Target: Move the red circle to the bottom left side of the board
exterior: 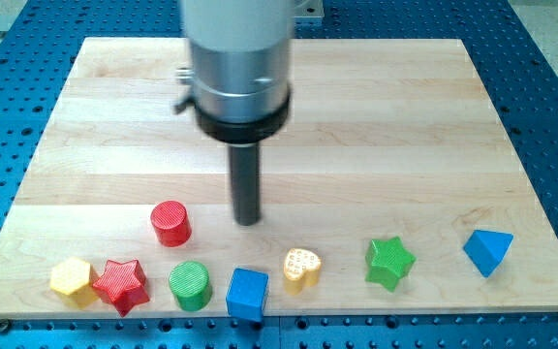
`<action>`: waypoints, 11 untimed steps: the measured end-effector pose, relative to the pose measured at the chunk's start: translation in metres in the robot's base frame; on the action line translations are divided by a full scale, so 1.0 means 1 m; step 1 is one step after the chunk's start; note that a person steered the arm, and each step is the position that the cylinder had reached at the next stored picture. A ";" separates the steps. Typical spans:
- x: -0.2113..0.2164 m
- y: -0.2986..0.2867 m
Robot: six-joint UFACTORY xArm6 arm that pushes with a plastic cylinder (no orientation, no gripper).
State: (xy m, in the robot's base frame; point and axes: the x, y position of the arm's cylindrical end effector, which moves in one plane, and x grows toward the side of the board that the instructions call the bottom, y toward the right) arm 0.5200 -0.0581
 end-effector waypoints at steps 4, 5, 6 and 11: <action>0.037 -0.035; 0.040 -0.081; 0.040 -0.116; 0.002 -0.177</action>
State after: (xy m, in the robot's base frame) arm 0.5217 -0.2356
